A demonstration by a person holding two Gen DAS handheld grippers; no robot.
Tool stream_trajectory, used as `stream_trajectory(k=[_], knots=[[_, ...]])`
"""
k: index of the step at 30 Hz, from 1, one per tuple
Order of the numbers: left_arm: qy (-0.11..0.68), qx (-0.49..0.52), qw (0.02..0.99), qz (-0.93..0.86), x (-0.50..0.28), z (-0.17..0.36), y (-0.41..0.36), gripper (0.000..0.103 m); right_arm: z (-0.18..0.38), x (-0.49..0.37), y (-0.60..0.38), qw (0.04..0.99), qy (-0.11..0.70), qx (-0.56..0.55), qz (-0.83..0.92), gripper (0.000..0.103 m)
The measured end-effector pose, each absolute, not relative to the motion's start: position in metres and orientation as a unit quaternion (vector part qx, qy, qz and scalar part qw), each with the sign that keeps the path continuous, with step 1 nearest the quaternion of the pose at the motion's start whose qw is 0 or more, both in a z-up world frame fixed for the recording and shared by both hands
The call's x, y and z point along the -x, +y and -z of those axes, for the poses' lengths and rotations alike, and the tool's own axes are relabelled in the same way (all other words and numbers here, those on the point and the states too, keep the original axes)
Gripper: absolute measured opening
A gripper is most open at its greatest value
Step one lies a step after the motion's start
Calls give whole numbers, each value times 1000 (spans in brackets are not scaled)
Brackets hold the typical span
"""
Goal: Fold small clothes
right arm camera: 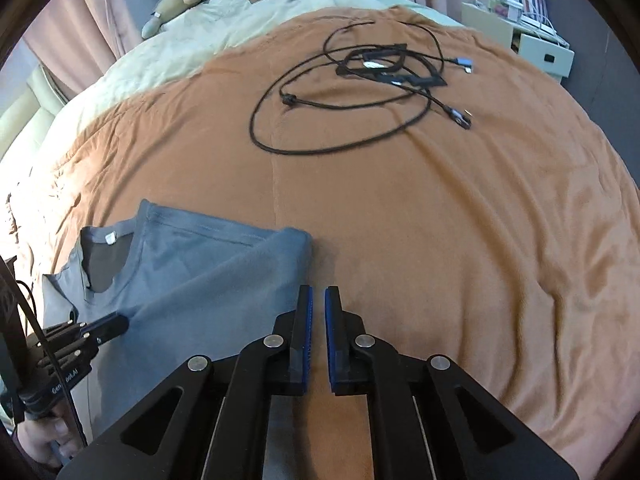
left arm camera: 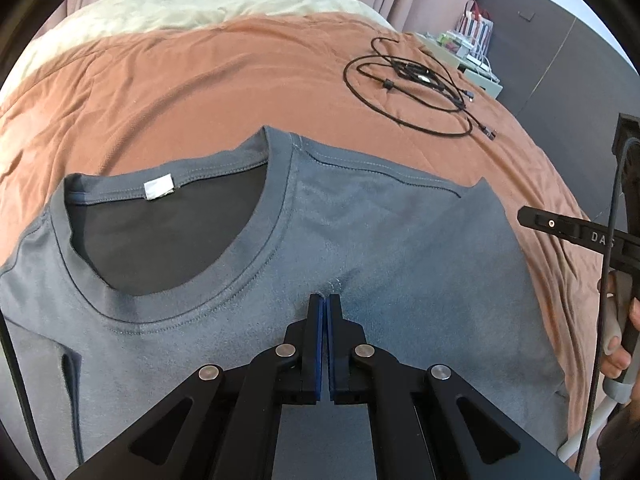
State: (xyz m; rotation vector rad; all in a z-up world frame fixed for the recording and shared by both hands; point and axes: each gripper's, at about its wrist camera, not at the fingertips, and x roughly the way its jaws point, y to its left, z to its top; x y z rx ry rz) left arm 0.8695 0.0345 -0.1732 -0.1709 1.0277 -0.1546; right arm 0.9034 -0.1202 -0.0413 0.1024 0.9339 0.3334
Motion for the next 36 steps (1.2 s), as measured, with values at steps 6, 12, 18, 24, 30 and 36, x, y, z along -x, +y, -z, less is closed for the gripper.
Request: stream_trajectory(k=[6, 12, 18, 24, 30, 36], knots=[[494, 82, 863, 74, -872, 176, 34, 2, 37, -904, -123, 873, 445, -72, -185, 45], [497, 68, 862, 70, -874, 183, 31, 2, 54, -917, -115, 868, 469, -37, -157, 43], [510, 66, 855, 64, -880, 188, 30, 2, 62, -946, -116, 873, 473, -36, -115, 38], [516, 65, 853, 50, -881, 184, 27, 5, 53, -948, -101, 880, 466, -11, -88, 38], [522, 79, 847, 52, -866, 173, 24, 28, 40, -917, -102, 872, 471, -13, -131, 39], [520, 61, 850, 56, -839, 167, 9, 52, 52, -880, -111, 856, 492, -3, -159, 39]])
